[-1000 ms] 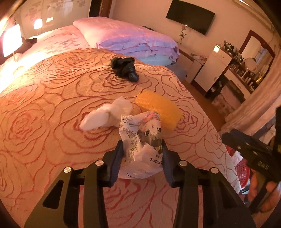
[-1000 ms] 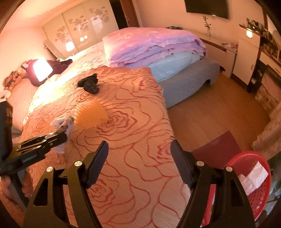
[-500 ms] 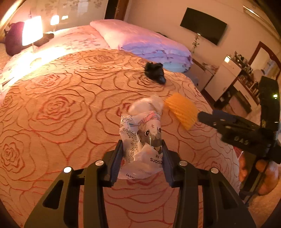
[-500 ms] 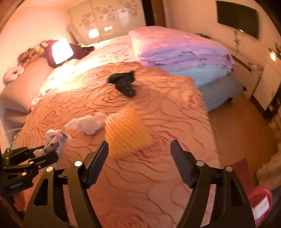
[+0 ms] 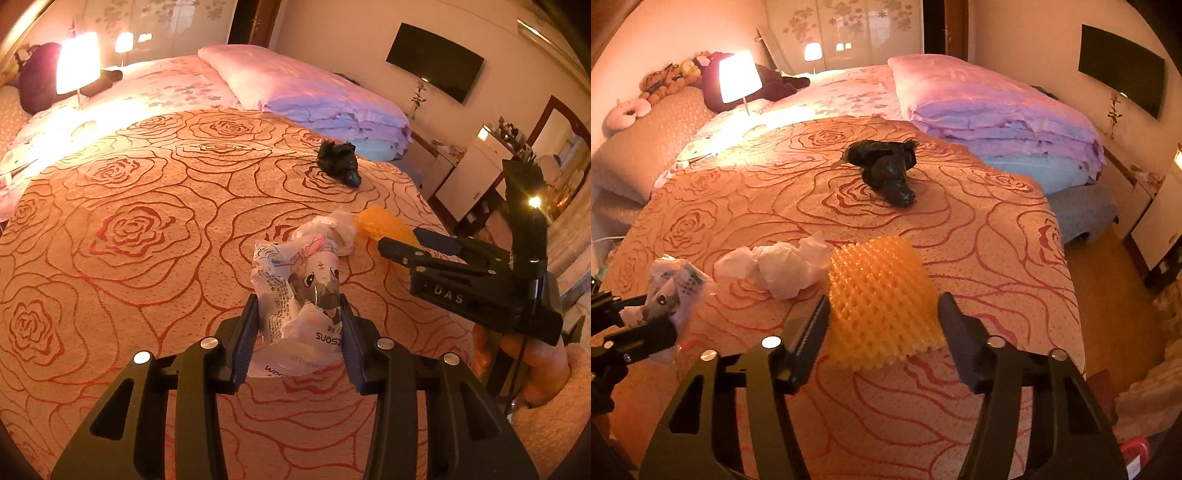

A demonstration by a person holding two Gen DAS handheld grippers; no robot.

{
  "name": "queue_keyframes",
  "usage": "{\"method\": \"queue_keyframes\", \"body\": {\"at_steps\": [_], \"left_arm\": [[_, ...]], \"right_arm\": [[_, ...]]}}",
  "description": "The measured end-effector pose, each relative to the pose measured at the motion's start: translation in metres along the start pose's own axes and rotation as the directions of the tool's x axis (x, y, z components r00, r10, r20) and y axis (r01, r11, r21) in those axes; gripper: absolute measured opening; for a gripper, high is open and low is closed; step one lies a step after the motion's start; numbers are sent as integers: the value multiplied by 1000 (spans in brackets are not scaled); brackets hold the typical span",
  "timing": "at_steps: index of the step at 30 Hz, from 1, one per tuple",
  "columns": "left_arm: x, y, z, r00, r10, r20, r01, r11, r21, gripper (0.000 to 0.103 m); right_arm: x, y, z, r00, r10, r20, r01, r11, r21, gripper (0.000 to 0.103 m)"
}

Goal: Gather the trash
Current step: 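Grasp the white printed plastic bag with the left tool while the right tool grasps the yellow foam sleeve, then carry the printed bag and yellow foam sleeve in both tools over the red basket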

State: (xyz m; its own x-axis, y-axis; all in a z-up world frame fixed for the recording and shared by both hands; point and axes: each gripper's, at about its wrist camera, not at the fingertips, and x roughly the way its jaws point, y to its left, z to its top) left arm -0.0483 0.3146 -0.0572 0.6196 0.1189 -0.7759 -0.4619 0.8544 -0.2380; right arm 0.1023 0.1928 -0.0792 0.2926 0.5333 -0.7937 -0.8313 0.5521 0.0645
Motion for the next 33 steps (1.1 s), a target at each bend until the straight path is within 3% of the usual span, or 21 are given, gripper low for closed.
{"method": "queue_keyframes", "body": {"at_steps": [9,20,33], "left_arm": [[2,0,-1,1000,3,-4,-3,1000,-2,39],[6,-4,1,1000,4,-3,-4,1000,8,39],[9,-33,9,1000,-26,4,26,997,77,39]], "right_arm": [[-2,-7,-2,1000,-17,6,16,1000,16,32],[-24,-11,-16,1000,7,27,-9,997,73,31],[-70,-39,-34,996,-26,80,12,984,180,31]]}}
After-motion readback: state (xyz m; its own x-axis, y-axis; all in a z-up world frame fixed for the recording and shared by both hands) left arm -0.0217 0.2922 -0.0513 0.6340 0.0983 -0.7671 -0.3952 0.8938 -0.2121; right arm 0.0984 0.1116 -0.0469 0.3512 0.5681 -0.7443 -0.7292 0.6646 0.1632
